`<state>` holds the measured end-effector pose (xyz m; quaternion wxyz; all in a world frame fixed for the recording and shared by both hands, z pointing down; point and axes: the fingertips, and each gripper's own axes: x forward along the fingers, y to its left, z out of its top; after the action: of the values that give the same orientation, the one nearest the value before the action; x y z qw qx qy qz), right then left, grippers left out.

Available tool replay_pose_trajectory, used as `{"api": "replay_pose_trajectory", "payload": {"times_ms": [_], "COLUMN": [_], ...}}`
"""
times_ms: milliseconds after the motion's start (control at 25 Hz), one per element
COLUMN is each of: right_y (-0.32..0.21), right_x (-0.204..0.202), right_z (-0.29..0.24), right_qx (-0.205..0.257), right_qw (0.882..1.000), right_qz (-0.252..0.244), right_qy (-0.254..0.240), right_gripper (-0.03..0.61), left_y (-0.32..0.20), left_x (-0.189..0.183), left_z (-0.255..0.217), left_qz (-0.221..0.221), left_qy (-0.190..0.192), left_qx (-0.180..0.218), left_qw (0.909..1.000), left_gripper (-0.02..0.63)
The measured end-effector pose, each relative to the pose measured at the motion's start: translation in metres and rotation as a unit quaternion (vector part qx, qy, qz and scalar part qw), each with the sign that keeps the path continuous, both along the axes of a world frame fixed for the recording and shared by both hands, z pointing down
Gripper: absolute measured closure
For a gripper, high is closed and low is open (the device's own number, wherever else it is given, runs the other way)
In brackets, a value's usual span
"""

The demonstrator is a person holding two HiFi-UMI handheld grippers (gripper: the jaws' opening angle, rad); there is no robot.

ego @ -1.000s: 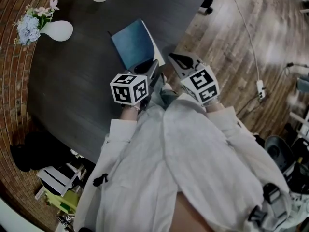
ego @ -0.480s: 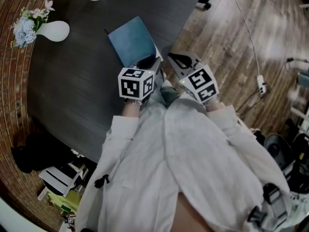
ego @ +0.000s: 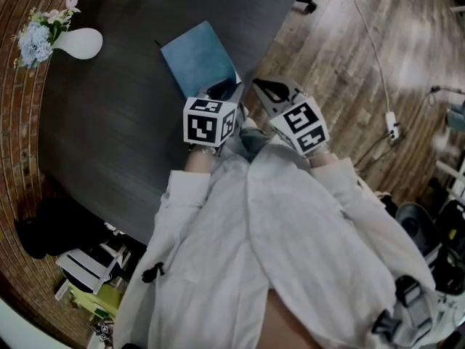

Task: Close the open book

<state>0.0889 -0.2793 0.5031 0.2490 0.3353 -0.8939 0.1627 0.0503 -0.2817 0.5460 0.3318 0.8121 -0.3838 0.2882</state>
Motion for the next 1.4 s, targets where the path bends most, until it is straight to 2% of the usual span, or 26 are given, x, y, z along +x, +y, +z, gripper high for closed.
{"api": "replay_pose_trajectory", "payload": {"times_ms": [280,560,760,1000,1280,1400], "right_y": [0.002,0.003,0.006,-0.001,-0.003,-0.004], "right_x": [0.001,-0.001,0.002,-0.01,-0.028,-0.036], "right_z": [0.0,-0.007,-0.003,-0.019,-0.04,-0.05], "right_qx": [-0.006,-0.001,-0.005,0.001,0.001,0.002], "right_qw": [1.0,1.0,1.0,0.999,0.997,0.995], "right_qz": [0.001,-0.002,-0.008,-0.014,-0.041,-0.05], "right_qy": [-0.005,-0.017,-0.005,-0.034,-0.07,-0.082], "right_gripper": [0.572,0.572,0.572,0.572,0.572,0.572], "left_y": [0.0,0.002,0.005,0.012,0.015,0.015], "left_x": [0.002,0.002,0.002,-0.002,-0.019,-0.032], "left_z": [0.002,-0.002,-0.014,-0.027,-0.05,-0.061], "left_qz": [0.014,0.021,0.022,0.023,-0.002,-0.019], "left_qy": [-0.014,-0.012,0.007,0.031,0.052,0.059], "left_qx": [0.009,0.022,0.036,0.047,0.077,0.09], "left_qw": [0.9998,0.9995,0.9991,0.9982,0.9957,0.994], "left_gripper": [0.497,0.491,0.491,0.492,0.495,0.515]}}
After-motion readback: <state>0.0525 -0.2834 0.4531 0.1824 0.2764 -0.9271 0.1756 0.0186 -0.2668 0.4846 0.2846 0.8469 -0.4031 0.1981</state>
